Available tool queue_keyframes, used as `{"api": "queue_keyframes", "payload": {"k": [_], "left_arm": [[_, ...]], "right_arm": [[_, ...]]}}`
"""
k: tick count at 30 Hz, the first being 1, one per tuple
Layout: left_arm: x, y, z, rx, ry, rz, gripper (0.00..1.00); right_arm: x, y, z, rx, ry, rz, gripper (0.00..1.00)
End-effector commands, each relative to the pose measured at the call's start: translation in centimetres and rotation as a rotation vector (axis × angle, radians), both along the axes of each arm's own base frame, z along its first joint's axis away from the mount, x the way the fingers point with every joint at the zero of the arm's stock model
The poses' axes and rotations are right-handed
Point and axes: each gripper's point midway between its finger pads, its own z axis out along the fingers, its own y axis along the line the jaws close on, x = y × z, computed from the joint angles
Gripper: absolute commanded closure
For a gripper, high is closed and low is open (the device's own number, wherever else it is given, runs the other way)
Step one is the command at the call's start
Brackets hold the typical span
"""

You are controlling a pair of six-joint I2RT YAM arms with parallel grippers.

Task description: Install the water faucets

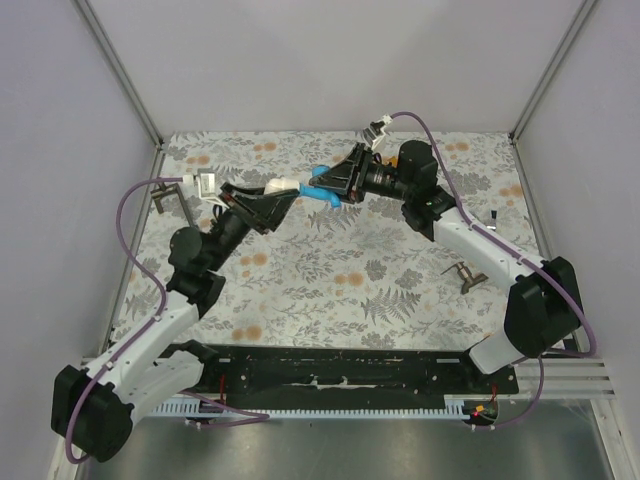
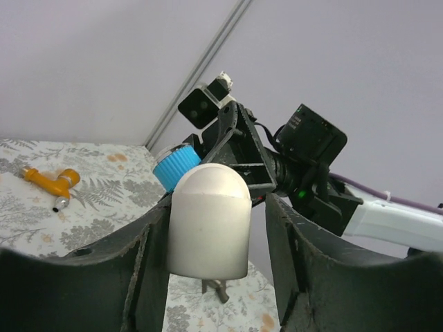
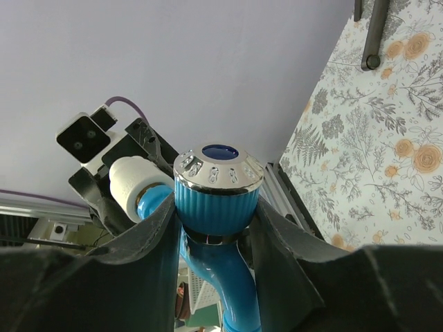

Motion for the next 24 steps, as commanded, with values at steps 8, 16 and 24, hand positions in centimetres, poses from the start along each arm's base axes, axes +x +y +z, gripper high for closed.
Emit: {"api": "queue_keyframes", "payload": {"k": [8,16,24], "left_arm": [[-2.9,1.0,8.1,-0.236,-0.179,-0.084,0.48],[-2.1,2.4,7.2,-0.282,-0.124,-0.004,0.98],[1.0,5.5,2.0,-0.416,0.251,0.180,0.98]], "right_arm": [[1.6,-0.5,-0.4,0.008,-0.018,-0.085,1.00],[1.5,-0.6,-0.8,-0.022,-0.009,-0.076,0.73],[1.5,-3.1,2.5,-0.150,-0.412,-0.117,0.38]]}}
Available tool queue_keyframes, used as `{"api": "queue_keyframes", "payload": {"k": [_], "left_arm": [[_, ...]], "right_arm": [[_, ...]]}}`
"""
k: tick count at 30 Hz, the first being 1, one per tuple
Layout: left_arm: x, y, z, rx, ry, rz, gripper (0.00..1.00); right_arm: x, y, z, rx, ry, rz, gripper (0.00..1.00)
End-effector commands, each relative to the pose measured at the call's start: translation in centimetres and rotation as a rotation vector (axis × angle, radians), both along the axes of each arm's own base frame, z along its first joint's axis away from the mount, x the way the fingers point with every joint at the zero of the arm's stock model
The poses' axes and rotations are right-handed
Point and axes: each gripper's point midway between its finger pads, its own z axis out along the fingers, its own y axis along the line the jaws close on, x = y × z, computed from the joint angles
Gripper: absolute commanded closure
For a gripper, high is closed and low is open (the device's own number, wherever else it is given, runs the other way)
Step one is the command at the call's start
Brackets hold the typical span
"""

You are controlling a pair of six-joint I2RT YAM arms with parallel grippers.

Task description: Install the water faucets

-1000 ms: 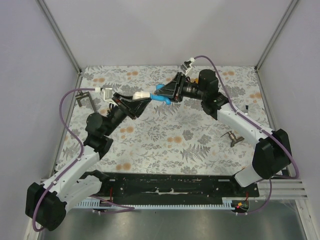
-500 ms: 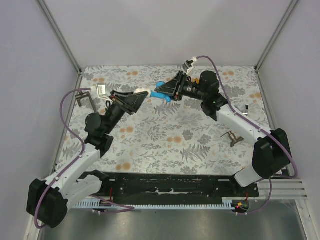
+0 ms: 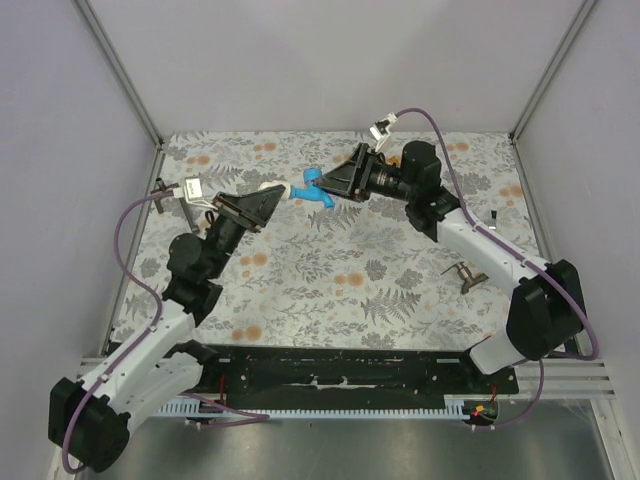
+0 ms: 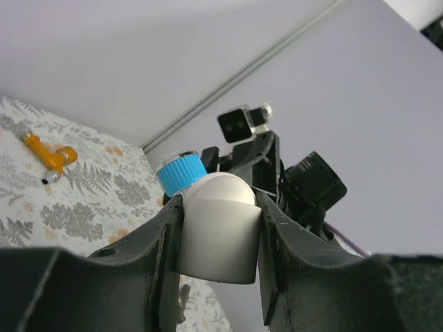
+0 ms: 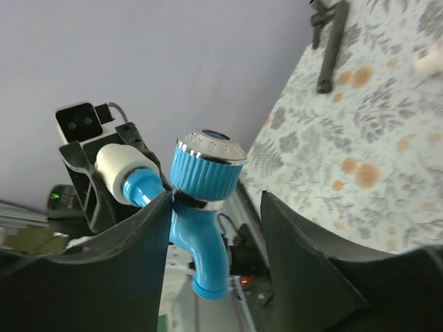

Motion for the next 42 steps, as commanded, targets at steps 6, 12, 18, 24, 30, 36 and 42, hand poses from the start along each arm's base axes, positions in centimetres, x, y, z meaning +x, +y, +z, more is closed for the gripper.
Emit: {"api": "queue_keyframes", "payload": {"k": [6,12,18,24,30,36,42], "left_arm": [[0.5,4.2,1.5,-0.274,0.221,0.142,0.98],[0.9,3.0,1.6,-0.340,0.324,0.068,0.98],[1.1,1.5,2.6,-0.384,0.361,-0.019,0.98],[0.9,0.0,3.6,-0.362,0.353,-0.099,0.98],[0.5,-0.2,4.4,-0.372,0.340,-0.125,0.98],[0.3,-0.6,5.1,-0.377,0.329,-0.157,0.98],[0.2,-1.3,5.3,-0.373,0.312,-0.199,0.98]], "right_arm": [[-0.4,-5.1,4.3,-0.311,-0.736,-0.107,0.25],[-3.4,-5.6,6.7,-0.311,-1.094,-0.080,0.14],[-4.9,-4.4,7.2,-0.340,-1.246,-0.024,0.09],[-4.4,-2.7,6.3,-0.330,-1.273,0.006,0.10],[-3.7,-1.5,5.2,-0.337,-1.282,0.037,0.11],[-2.7,-0.7,3.9,-0.344,-1.264,0.045,0.13],[-1.7,0.3,2.9,-0.320,-1.225,0.051,0.17]]}}
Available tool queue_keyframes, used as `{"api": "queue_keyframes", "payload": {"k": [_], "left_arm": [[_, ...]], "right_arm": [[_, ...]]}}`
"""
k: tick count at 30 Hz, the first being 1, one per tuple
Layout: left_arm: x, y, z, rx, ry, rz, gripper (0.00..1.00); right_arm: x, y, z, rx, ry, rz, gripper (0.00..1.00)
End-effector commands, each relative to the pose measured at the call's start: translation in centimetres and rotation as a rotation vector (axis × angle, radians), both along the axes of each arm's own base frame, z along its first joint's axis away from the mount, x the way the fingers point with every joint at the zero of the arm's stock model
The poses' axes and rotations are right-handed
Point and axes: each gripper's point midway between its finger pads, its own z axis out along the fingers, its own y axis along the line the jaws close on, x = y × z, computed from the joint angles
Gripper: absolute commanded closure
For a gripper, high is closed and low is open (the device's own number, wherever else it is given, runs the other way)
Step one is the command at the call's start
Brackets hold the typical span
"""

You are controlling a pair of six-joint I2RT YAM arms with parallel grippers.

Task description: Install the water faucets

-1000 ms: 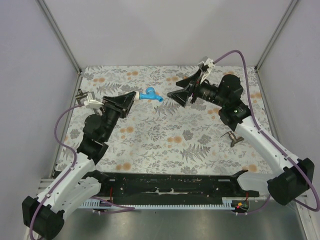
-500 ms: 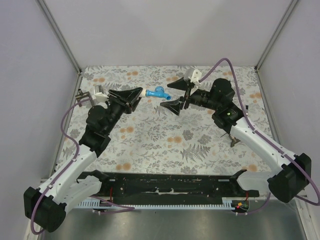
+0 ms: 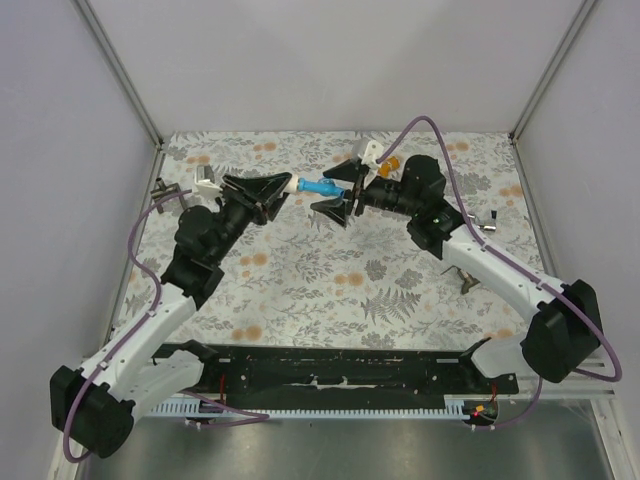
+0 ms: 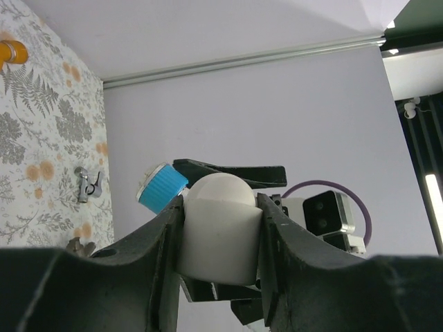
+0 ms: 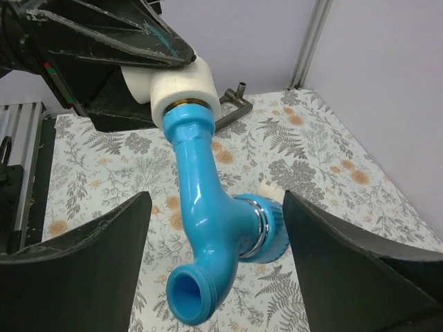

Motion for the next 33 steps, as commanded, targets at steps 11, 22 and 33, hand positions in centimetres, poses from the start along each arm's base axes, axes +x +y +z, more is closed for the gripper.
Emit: {"api": "queue_keyframes", "payload": {"k": [11,22,33], "left_arm": [[-2.7,0.0,7.5,0.072,-0.462,-0.004,0.98],[-4.3,0.1,6.3,0.780,-1.088,0.157,0.98],[-2.3,2.3,2.9,0.903,-0.989,0.275,0.98]], "right_arm": [[-2.3,1.6,3.5,0.217,0.282,0.186,0.81],[-2.7,0.6,4.5,0.221,0.816,0.137,0.89],[-0.4,1.1,3.8,0.401,1.248,0.239,0.80]]}}
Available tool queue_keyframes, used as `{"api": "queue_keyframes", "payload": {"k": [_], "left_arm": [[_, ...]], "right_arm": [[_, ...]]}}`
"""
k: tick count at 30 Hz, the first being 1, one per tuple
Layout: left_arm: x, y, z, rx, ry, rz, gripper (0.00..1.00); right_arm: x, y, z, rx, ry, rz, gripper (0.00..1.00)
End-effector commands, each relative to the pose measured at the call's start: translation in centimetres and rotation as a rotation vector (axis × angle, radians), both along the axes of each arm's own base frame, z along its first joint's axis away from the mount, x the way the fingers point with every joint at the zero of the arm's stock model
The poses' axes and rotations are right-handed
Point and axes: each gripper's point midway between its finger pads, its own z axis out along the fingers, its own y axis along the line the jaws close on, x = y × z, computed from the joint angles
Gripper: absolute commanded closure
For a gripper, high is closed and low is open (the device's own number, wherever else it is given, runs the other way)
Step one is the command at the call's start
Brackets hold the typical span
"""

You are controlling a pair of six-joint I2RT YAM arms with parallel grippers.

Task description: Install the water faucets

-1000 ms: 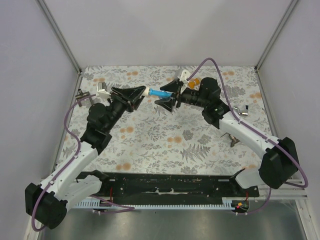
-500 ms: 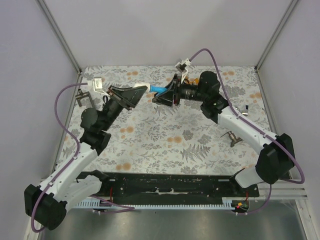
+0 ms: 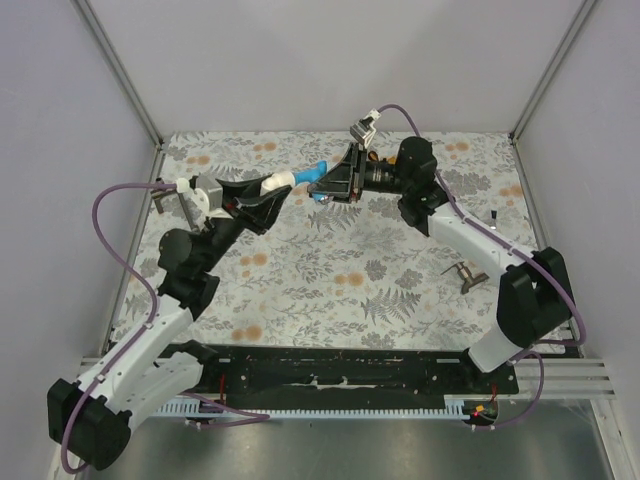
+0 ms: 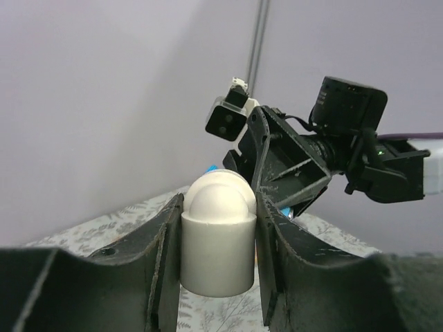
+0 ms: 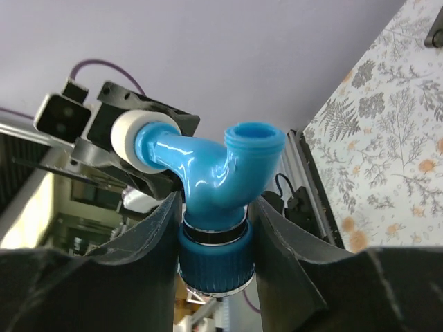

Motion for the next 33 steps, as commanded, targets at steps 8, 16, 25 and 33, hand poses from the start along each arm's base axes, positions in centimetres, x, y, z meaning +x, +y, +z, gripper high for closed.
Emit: {"api": "queue_keyframes", "payload": {"k": [8,16,25,33], "left_arm": [[2.5,4.8,-3.0,0.013,0.232,0.299,0.98],[1.7,6.7,-3.4,0.012,0.362,0.372,0.98],[2.5,5.8,-5.5,-0.091,0.846,0.386,0.98],[2.8,3.8,-6.8,-0.160,1.041,0.331,0.98]], "right_arm": [[2.4,-0.8,0.9,-0.015,0.041,-0.089,0.39],[2.8,-1.9,2.0,-0.046,-0.089,-0.101,0.26],[2.3,-5.2,-0.5,-0.262,-0.672,-0.253,0.19],[-2.1,-3.1,-2.2,-0.336,-0.993,-0.282,0.34]]}}
